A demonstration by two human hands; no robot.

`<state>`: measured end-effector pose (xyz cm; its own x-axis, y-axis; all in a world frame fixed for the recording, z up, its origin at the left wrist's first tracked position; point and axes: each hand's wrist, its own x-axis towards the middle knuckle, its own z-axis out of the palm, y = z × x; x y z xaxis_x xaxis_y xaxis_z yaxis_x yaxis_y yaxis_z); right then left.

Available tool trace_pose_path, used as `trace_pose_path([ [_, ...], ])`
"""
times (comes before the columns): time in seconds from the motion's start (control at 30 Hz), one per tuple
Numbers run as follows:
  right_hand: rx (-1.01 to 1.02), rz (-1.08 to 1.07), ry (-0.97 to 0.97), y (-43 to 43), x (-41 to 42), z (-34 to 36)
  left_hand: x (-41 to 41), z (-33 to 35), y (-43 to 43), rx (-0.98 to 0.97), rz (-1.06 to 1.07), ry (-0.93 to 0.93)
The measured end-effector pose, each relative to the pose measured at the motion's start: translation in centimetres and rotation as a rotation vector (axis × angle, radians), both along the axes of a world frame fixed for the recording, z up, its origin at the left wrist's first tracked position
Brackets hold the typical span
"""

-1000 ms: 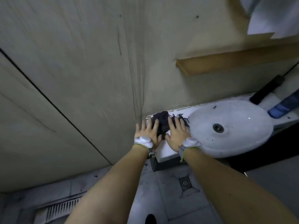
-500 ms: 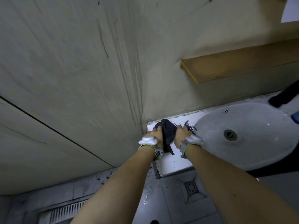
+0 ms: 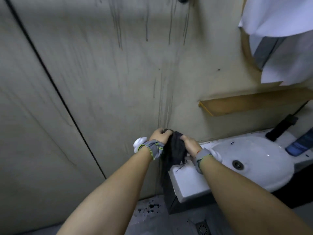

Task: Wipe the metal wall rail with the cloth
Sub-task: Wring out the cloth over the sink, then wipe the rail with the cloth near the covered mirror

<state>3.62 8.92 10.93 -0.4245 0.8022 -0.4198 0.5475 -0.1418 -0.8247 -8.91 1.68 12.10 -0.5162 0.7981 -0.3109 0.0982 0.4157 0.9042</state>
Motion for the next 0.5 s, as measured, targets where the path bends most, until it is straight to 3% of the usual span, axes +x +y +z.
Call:
trace_pose_path([
  [0.13, -0.379, -0.225, 0.446, -3.7, -2.4, 4.5, -1.5, 5.7, -2.7, 0.192, 0.026, 0.042],
  [0.3, -0.438, -0.308, 0.847, -6.6, -5.0, 10.6, -2.6, 13.7, -6.1, 0.458, 0.035, -0.018],
  [0.4, -0.556, -0.112, 0.978, -8.2, -6.1, 13.8, -2.3, 17.7, -7.3, 0.507, -0.041, 0.071],
  [0.5, -0.553, 0.024, 0.995, -9.1, -6.7, 17.6, -1.9, 20.6, -7.9, 0.435, -0.114, 0.324],
])
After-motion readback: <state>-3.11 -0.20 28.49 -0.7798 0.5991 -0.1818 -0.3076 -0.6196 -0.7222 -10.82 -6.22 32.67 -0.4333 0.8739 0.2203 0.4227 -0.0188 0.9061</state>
